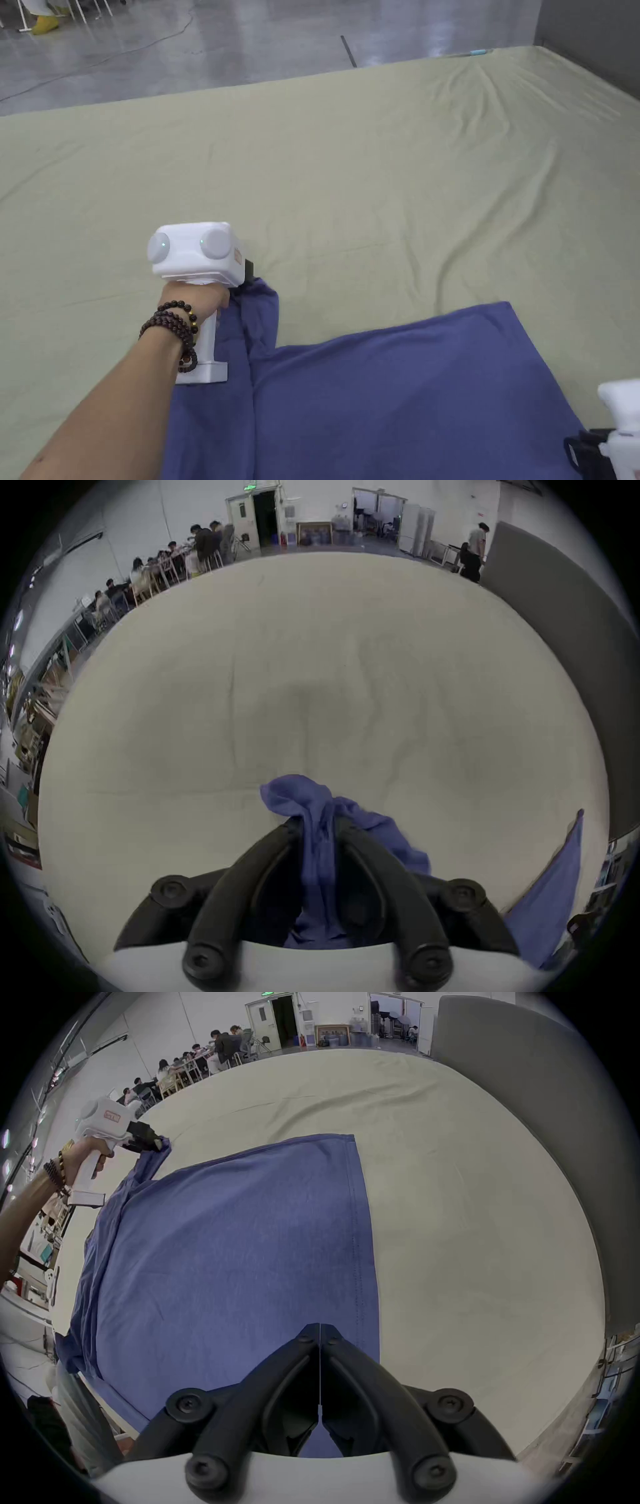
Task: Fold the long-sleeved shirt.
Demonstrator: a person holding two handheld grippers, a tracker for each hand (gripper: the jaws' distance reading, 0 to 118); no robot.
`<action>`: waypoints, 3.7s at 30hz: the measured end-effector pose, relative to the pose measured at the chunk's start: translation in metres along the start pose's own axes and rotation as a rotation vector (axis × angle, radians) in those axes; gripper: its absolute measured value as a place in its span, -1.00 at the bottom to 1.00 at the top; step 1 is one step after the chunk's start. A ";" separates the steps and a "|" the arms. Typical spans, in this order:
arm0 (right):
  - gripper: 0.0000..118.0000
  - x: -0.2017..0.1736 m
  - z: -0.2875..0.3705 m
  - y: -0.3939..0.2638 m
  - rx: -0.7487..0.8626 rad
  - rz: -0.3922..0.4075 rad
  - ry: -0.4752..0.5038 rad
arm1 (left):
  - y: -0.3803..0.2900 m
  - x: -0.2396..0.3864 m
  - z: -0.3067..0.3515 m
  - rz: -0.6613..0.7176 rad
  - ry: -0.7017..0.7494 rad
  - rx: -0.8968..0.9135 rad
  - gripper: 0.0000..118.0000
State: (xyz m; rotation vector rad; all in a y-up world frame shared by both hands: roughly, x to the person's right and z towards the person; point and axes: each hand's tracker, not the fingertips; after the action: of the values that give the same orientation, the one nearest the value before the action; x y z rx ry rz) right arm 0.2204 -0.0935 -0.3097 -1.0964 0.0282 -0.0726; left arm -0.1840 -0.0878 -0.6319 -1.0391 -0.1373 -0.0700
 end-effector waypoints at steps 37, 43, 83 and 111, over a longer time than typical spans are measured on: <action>-0.95 -0.044 0.073 -0.020 0.117 0.094 0.036 | -0.311 0.009 0.170 0.184 0.033 0.234 0.95; -0.95 -0.046 0.083 -0.018 0.160 0.064 0.047 | -0.303 -0.014 0.245 0.191 0.034 0.385 -0.40; 0.33 0.001 -0.069 0.176 -0.023 0.002 -0.084 | -0.185 -0.049 0.127 0.098 -0.014 0.078 -0.82; -0.91 -0.010 0.098 0.075 0.249 0.037 0.001 | -0.240 -0.053 0.247 0.092 -0.050 0.271 -0.82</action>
State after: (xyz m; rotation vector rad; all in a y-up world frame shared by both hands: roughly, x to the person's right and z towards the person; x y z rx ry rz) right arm 0.2193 0.0282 -0.3315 -0.8462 0.0388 -0.0419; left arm -0.2854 0.0031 -0.3111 -0.7753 -0.1401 0.0578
